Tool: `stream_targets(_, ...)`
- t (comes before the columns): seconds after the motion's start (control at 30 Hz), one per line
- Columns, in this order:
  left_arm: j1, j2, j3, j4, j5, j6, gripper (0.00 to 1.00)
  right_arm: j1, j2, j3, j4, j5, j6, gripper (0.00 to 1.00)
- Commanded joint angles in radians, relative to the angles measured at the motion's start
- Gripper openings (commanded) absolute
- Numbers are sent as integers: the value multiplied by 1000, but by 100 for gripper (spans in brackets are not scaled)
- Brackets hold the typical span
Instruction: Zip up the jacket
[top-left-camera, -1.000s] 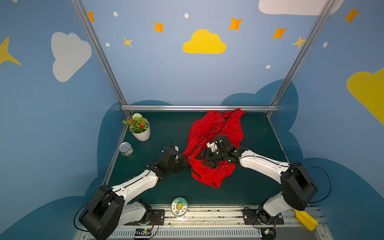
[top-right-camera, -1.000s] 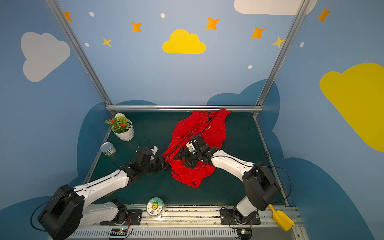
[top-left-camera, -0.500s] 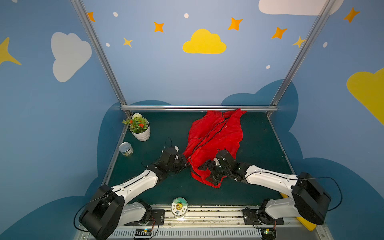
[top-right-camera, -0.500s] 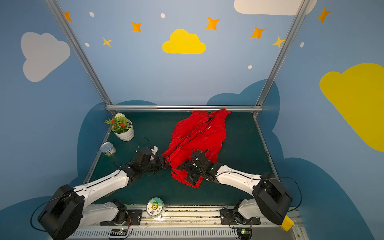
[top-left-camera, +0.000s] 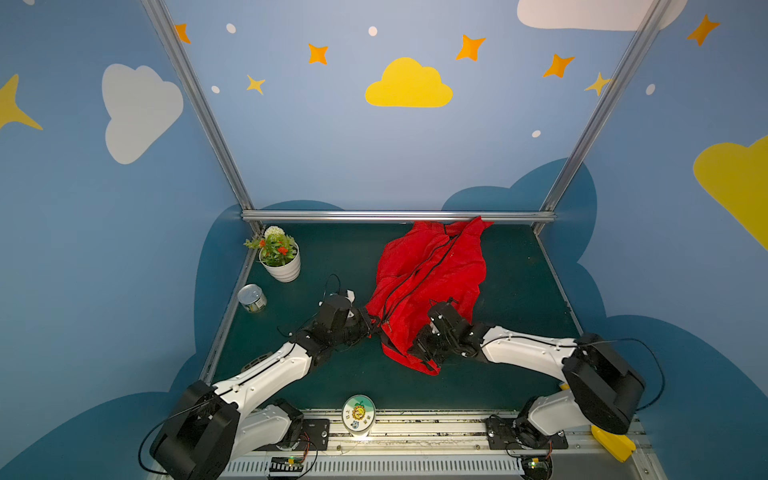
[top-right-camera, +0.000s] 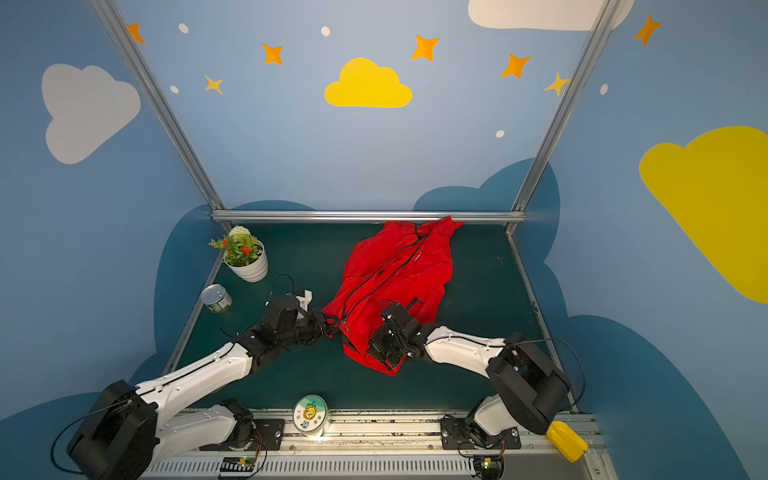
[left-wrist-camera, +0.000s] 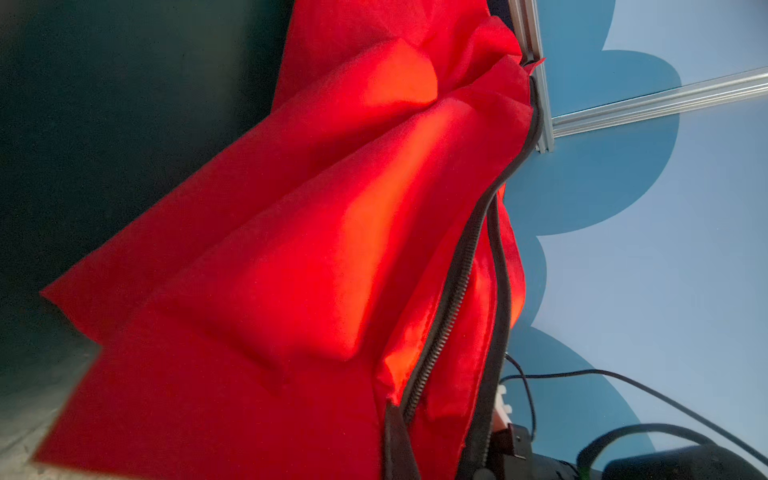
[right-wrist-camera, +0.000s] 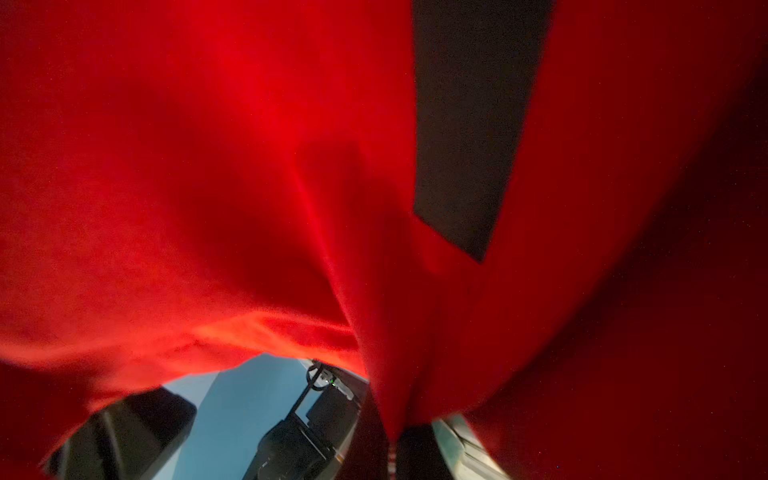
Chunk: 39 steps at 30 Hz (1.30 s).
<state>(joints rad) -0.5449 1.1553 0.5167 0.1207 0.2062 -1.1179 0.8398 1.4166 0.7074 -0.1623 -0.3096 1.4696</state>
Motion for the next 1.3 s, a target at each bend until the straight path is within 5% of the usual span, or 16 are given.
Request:
stream_targets(0.0, 3, 10, -19, 1, -5, 11, 3, -63, -126, 67, -349, 78, -183, 0)
stream_targets(0.23, -31, 96, 8, 39, 12, 18, 3, -250, -219, 80, -763, 130, -494, 0)
stream_targets(0.37, -71, 134, 32, 37, 5, 27, 3, -324, -276, 55, -795, 163, -582, 0)
stream_targets(0.5, -94, 158, 50, 30, 9, 34, 3, -330, -321, 109, -860, 129, -607, 36)
stream_targets(0.73, -144, 204, 113, -6, 20, 66, 3, -227, -482, 188, -960, 114, -490, 43)
stream_targets(1.0, -190, 328, 155, -19, 21, 82, 3, -62, -422, 43, -435, 19, -258, 46)
stream_targets(1.27, -234, 447, 173, 76, 83, 46, 3, -41, -207, -26, -140, -35, -258, 50)
